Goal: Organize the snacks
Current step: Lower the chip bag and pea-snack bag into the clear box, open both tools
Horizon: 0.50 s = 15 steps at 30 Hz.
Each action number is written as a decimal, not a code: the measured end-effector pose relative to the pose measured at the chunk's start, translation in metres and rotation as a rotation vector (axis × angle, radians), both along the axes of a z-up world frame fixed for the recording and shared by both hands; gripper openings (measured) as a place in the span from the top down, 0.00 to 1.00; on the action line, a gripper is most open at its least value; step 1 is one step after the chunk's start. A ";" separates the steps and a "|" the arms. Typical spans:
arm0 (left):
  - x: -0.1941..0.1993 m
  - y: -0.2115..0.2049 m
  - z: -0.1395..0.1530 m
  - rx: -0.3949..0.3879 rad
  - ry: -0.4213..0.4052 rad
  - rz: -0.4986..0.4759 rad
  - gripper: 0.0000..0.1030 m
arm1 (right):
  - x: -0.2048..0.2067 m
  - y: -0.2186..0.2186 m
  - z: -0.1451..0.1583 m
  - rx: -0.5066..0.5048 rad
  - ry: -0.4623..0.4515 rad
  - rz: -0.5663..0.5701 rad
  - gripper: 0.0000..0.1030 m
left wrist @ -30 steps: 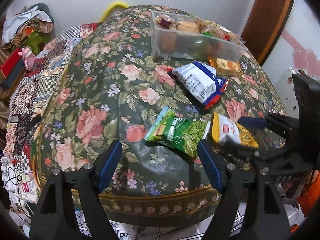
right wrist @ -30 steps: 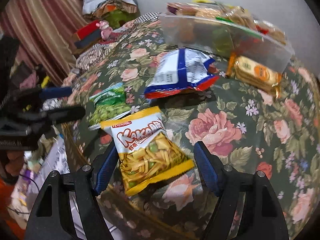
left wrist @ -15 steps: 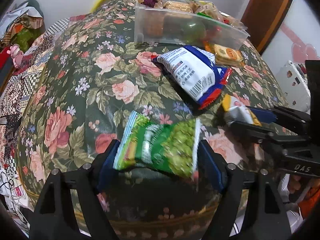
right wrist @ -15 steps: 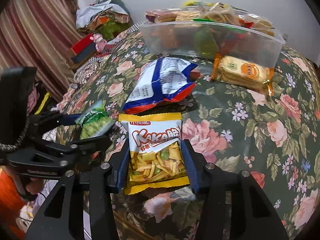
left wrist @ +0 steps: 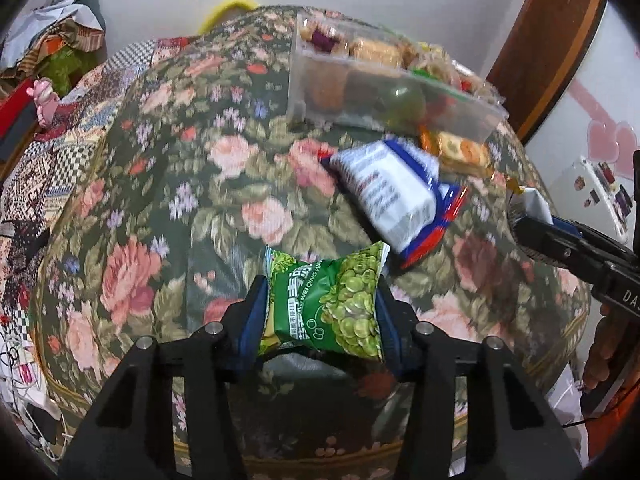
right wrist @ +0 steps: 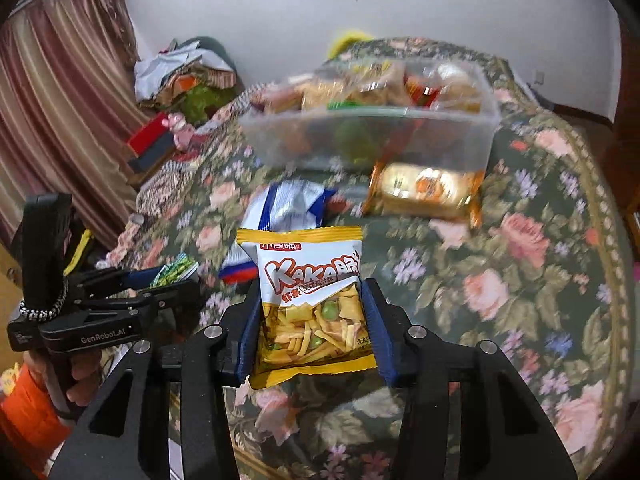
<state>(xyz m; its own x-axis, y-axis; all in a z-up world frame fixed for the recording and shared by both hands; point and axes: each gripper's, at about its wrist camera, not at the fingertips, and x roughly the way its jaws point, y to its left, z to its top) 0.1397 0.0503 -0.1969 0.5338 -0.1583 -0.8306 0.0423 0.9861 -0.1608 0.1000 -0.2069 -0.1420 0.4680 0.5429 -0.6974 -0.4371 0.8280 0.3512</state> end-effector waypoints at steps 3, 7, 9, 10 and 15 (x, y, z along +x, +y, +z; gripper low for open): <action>0.007 -0.002 0.014 0.004 -0.038 0.002 0.52 | 0.007 -0.003 0.011 0.021 -0.030 -0.006 0.58; 0.018 -0.004 0.035 0.009 -0.095 -0.001 0.52 | 0.019 -0.007 0.028 0.029 -0.078 -0.025 0.58; 0.025 -0.005 0.047 0.008 -0.124 -0.003 0.52 | 0.025 -0.010 0.037 0.034 -0.104 -0.039 0.58; 0.028 -0.006 0.052 0.008 -0.134 -0.004 0.52 | 0.029 -0.011 0.041 0.035 -0.118 -0.046 0.58; 0.051 -0.008 0.078 0.007 -0.189 -0.012 0.51 | 0.044 -0.019 0.061 0.033 -0.179 -0.074 0.58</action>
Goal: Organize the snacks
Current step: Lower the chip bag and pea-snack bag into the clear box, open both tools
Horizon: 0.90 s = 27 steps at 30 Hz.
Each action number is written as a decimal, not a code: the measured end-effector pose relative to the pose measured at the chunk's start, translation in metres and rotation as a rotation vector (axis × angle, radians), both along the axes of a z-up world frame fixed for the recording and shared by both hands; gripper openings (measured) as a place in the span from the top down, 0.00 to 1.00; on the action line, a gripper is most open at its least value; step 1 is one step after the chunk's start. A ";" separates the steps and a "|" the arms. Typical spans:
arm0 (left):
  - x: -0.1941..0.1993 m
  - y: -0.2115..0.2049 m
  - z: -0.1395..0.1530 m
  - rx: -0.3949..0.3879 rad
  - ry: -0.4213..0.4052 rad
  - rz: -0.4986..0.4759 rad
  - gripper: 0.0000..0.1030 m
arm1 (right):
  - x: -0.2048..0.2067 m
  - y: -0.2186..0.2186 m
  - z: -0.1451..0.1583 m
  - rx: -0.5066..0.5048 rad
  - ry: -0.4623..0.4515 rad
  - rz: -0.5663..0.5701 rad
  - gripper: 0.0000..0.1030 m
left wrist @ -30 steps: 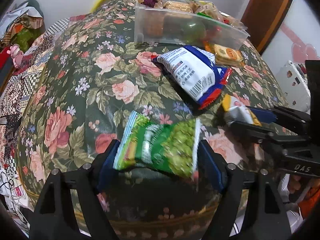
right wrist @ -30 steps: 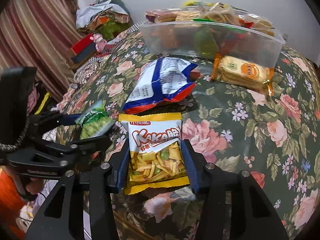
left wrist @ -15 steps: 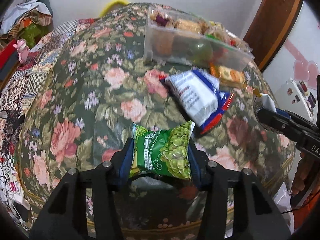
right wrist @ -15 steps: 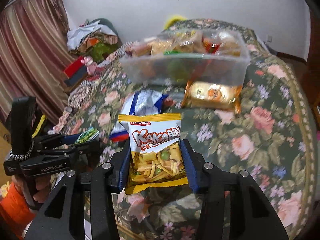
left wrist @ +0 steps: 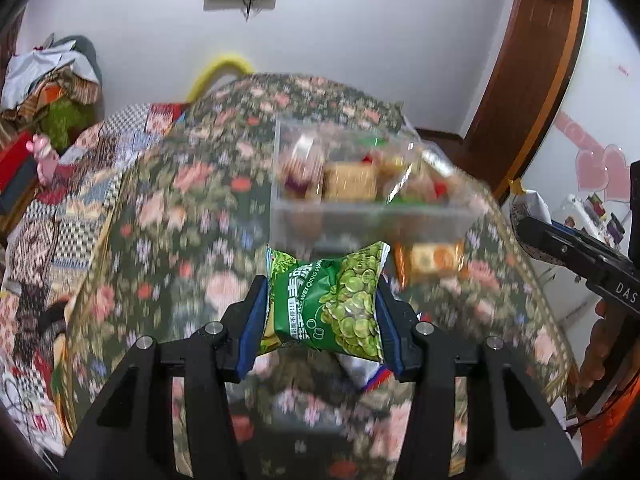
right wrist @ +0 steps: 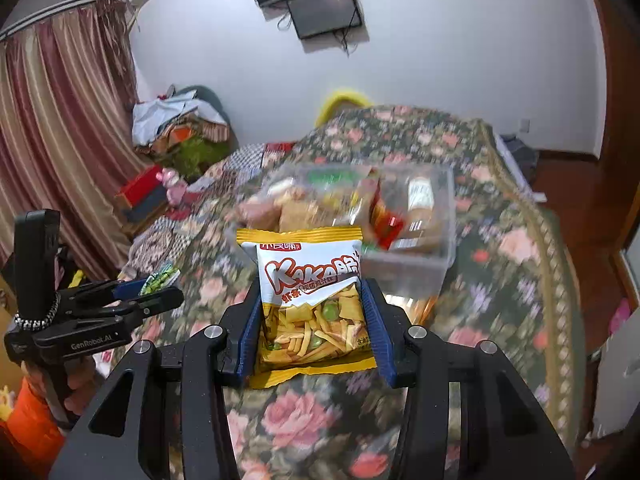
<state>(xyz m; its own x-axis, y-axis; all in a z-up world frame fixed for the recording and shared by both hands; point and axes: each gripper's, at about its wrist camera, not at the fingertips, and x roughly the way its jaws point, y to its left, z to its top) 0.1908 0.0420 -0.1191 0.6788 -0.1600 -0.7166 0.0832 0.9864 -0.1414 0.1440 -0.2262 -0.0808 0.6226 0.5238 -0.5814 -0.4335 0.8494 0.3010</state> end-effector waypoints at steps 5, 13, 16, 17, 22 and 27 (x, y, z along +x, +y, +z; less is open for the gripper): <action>0.029 -0.005 0.024 0.021 -0.053 0.000 0.51 | 0.015 -0.009 0.022 -0.019 -0.071 -0.030 0.57; 0.081 -0.017 0.041 0.034 -0.093 0.032 0.51 | 0.053 -0.010 0.037 -0.022 -0.106 -0.048 0.57; 0.100 -0.022 0.039 0.040 -0.087 0.037 0.51 | 0.069 -0.008 0.034 -0.025 -0.101 -0.054 0.57; 0.106 -0.023 0.037 0.038 -0.088 0.039 0.51 | 0.074 -0.008 0.033 -0.022 -0.096 -0.057 0.57; 0.133 -0.030 0.023 0.006 -0.050 0.037 0.51 | 0.100 -0.005 0.019 -0.023 -0.062 -0.077 0.57; 0.165 -0.038 0.005 0.026 -0.007 0.055 0.51 | 0.124 -0.002 0.002 -0.020 -0.006 -0.083 0.57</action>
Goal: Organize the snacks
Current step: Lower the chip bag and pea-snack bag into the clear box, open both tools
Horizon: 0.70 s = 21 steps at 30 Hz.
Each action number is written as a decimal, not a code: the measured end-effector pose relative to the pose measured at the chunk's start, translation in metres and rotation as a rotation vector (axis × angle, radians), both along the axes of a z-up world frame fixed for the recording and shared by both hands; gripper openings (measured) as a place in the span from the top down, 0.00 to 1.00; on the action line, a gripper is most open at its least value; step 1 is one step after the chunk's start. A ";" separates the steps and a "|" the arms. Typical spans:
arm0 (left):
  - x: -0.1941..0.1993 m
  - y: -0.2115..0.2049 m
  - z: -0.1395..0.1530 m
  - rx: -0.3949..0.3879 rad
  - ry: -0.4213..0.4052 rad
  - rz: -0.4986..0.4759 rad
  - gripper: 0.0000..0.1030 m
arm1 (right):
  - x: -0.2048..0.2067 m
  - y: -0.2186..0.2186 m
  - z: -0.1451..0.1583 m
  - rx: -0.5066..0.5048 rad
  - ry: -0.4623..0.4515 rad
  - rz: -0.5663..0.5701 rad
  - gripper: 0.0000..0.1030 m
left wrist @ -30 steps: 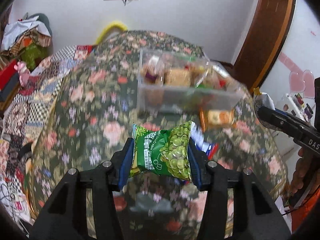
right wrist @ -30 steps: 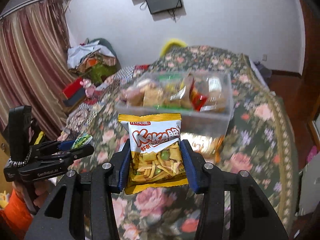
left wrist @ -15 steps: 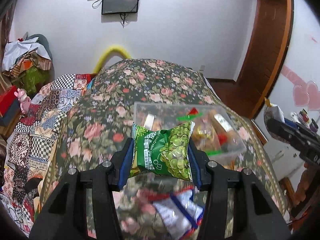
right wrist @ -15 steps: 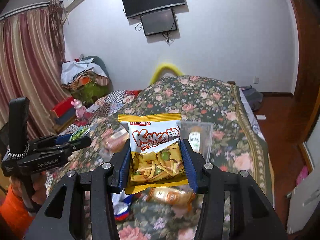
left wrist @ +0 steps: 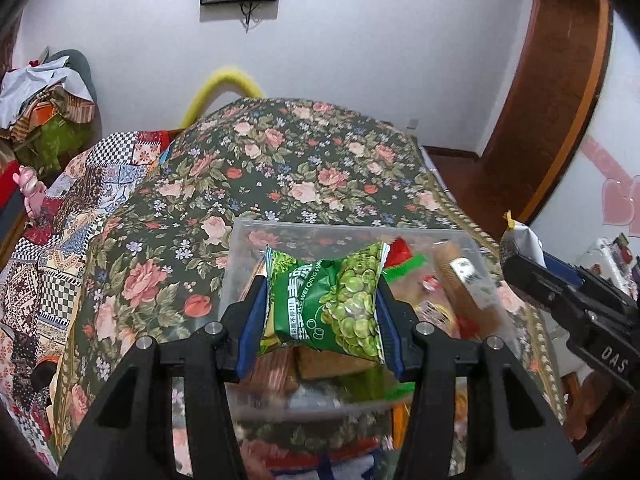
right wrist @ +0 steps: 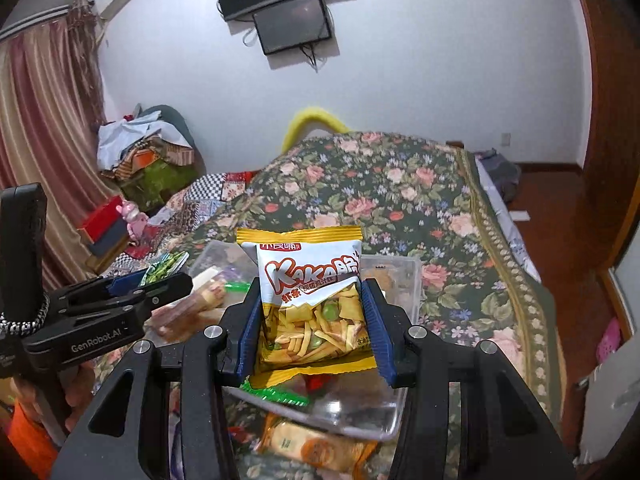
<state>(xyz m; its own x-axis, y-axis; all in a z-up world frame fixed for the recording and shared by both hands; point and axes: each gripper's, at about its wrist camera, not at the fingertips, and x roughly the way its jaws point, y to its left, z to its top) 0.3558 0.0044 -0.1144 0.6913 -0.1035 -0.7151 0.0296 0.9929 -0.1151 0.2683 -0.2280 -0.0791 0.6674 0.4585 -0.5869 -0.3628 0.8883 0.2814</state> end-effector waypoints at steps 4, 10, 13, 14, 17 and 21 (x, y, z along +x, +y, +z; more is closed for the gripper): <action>0.021 -0.002 -0.010 0.012 0.022 0.015 0.51 | 0.016 0.002 -0.013 -0.007 0.036 -0.010 0.57; 0.036 0.000 -0.023 -0.001 0.049 0.027 0.49 | 0.031 0.011 -0.024 -0.025 0.066 -0.002 0.57; 0.035 -0.002 -0.025 0.004 0.054 0.027 0.43 | 0.033 0.016 -0.026 -0.046 0.075 0.004 0.55; 0.033 -0.002 -0.025 0.006 0.053 0.028 0.42 | 0.033 0.016 -0.027 -0.052 0.074 0.005 0.55; 0.027 -0.004 -0.022 0.044 0.040 0.031 0.38 | 0.031 0.017 -0.025 -0.063 0.072 0.007 0.55; 0.015 -0.002 -0.013 0.028 0.026 0.011 0.36 | 0.021 0.013 -0.016 -0.049 0.063 0.022 0.54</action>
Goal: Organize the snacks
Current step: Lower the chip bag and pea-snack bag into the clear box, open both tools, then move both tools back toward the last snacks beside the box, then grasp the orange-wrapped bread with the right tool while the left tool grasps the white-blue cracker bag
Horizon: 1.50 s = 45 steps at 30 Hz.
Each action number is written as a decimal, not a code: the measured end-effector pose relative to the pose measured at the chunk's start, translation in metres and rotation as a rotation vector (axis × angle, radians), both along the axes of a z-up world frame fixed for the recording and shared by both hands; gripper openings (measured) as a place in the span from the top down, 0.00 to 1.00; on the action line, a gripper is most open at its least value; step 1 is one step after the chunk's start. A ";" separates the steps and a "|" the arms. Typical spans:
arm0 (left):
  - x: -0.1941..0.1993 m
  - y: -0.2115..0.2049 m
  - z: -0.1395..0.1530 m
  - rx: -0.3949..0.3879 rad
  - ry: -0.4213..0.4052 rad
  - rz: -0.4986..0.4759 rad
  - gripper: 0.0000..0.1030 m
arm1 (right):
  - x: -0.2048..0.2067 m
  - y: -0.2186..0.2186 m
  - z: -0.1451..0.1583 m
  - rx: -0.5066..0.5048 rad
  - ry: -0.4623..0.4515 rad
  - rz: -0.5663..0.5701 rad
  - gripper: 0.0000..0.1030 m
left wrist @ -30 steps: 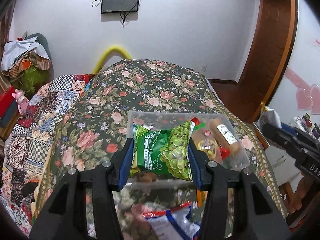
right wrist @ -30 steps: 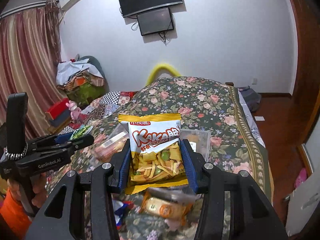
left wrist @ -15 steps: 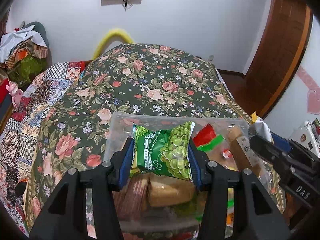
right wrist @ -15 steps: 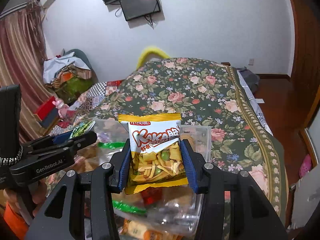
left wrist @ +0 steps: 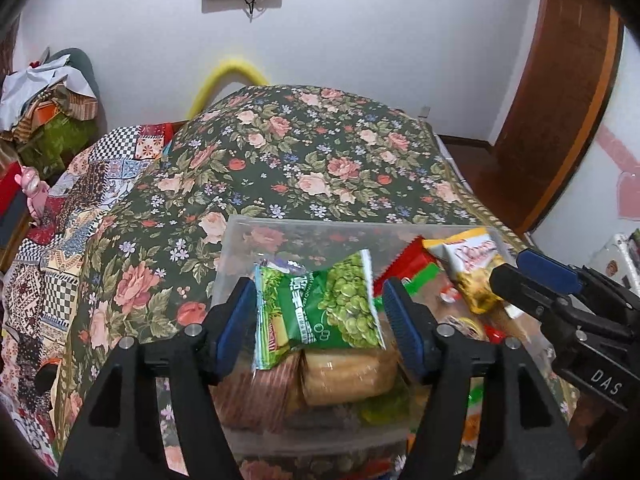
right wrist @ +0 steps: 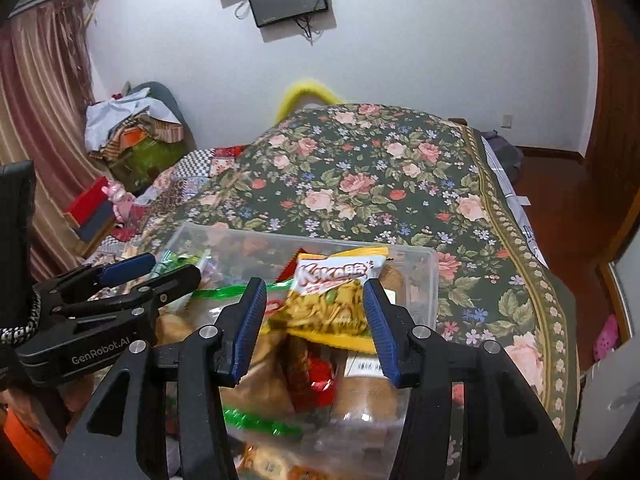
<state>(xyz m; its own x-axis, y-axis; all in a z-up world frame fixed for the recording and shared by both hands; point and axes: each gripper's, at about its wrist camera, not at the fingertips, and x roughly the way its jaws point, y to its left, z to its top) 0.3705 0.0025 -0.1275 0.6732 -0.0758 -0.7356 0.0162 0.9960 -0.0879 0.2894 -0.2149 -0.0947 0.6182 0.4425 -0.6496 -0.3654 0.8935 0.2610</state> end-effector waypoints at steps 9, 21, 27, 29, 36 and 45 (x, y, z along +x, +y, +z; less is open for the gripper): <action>-0.046 0.005 0.021 -0.010 -0.029 -0.050 0.31 | -0.052 -0.017 0.017 0.012 -0.055 0.060 0.44; -0.118 -0.002 -0.023 0.116 0.057 -0.157 0.15 | -0.081 -0.039 -0.043 -0.031 0.086 0.088 0.33; -0.125 -0.006 -0.060 0.050 0.145 -0.167 0.15 | -0.067 -0.028 -0.072 -0.040 0.154 0.083 0.33; -0.128 -0.004 -0.066 0.020 0.143 -0.167 0.13 | -0.066 -0.023 -0.078 -0.057 0.166 0.095 0.33; -0.131 0.017 -0.077 0.031 0.168 -0.127 0.12 | -0.084 -0.005 -0.086 -0.065 0.190 0.200 0.34; -0.143 0.042 -0.068 -0.059 0.180 -0.073 0.12 | -0.118 0.006 -0.062 -0.084 0.106 0.253 0.34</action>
